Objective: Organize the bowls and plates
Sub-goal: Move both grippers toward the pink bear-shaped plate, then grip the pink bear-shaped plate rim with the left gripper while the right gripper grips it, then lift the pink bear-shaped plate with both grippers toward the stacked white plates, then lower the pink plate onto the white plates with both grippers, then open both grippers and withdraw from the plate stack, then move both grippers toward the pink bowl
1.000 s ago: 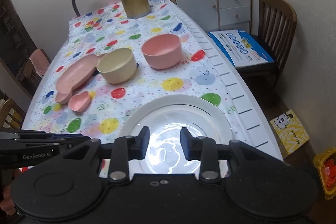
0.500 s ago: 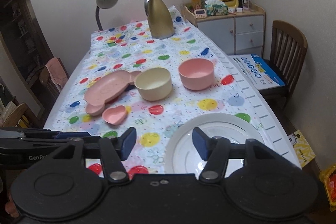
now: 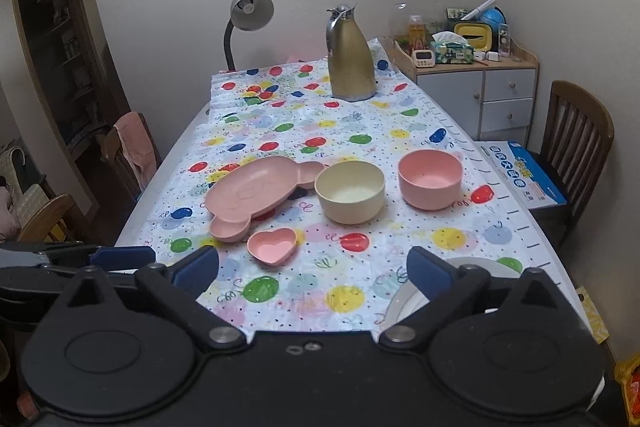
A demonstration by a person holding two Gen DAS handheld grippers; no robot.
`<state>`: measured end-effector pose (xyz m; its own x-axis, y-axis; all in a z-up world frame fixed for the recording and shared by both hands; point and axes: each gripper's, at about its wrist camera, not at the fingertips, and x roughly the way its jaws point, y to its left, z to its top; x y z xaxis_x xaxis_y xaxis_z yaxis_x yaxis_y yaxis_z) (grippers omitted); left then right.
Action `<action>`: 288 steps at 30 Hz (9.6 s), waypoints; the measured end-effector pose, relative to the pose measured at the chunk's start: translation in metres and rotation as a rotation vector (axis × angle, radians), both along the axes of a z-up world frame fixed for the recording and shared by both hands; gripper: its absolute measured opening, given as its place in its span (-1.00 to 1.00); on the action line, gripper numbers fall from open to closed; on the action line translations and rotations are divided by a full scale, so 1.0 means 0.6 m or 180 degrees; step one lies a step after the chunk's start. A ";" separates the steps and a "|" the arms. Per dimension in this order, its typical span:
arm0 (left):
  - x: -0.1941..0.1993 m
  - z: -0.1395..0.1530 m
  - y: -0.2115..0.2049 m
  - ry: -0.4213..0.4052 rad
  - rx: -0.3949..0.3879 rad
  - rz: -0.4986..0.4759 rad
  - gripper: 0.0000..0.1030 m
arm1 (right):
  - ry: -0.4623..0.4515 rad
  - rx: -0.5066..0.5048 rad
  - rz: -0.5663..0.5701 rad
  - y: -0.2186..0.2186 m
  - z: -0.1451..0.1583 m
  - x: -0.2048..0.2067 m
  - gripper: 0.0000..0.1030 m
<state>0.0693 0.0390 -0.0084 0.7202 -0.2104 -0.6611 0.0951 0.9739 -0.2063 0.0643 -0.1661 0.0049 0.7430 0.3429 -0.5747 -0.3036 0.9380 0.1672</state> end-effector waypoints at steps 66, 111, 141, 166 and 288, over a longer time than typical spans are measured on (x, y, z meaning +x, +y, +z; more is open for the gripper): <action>0.440 -0.225 0.229 0.1270 -0.0252 0.1630 0.27 | 0.1209 -0.1178 0.1655 0.308 -0.220 0.709 0.12; 0.306 -0.110 0.218 0.1016 -0.0384 0.1317 -0.71 | 0.0802 -0.1215 0.1325 0.286 -0.056 0.534 -0.87; 0.128 -0.090 -0.077 0.1138 -0.0273 -0.0303 -0.71 | 0.1061 -0.0889 -0.0093 -0.066 -0.028 0.218 -0.86; 0.143 -0.173 -0.292 0.1563 0.0070 -0.0879 -0.71 | 0.1725 -0.0612 -0.0855 -0.309 -0.152 0.123 -0.87; 0.458 -0.071 -0.233 0.0690 0.0250 0.0369 0.54 | 0.1088 -0.0169 -0.0258 -0.232 -0.068 0.477 0.81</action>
